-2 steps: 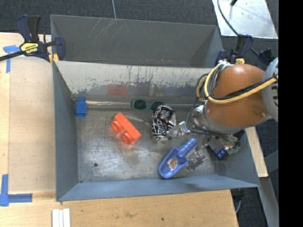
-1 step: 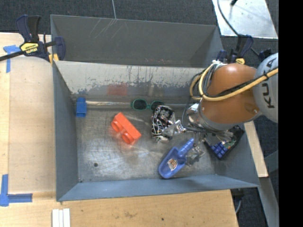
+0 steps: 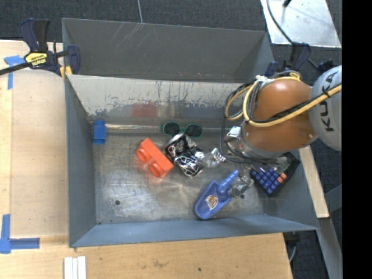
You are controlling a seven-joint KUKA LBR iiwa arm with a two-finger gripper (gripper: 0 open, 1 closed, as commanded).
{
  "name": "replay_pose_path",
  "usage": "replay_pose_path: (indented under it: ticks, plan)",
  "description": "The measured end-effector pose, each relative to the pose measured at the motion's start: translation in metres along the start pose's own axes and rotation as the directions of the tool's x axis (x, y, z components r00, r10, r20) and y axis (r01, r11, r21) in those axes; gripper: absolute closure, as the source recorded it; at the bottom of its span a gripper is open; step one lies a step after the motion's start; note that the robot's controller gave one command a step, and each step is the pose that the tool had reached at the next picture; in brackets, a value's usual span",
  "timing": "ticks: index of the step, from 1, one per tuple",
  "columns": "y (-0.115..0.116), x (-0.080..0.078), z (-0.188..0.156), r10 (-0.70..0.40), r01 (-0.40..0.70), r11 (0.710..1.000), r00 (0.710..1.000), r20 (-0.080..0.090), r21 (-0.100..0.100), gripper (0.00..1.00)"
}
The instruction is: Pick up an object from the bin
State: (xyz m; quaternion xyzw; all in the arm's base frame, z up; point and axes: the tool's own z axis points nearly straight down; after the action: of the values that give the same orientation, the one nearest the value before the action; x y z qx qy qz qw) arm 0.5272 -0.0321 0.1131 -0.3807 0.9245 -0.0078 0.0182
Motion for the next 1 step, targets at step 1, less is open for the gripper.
replay_pose_path:
  ticks: [1]
  plan:
    - [-0.0194,-0.0064,0.0265,-0.106,0.106,0.994,0.994,0.009,0.015,1.0]
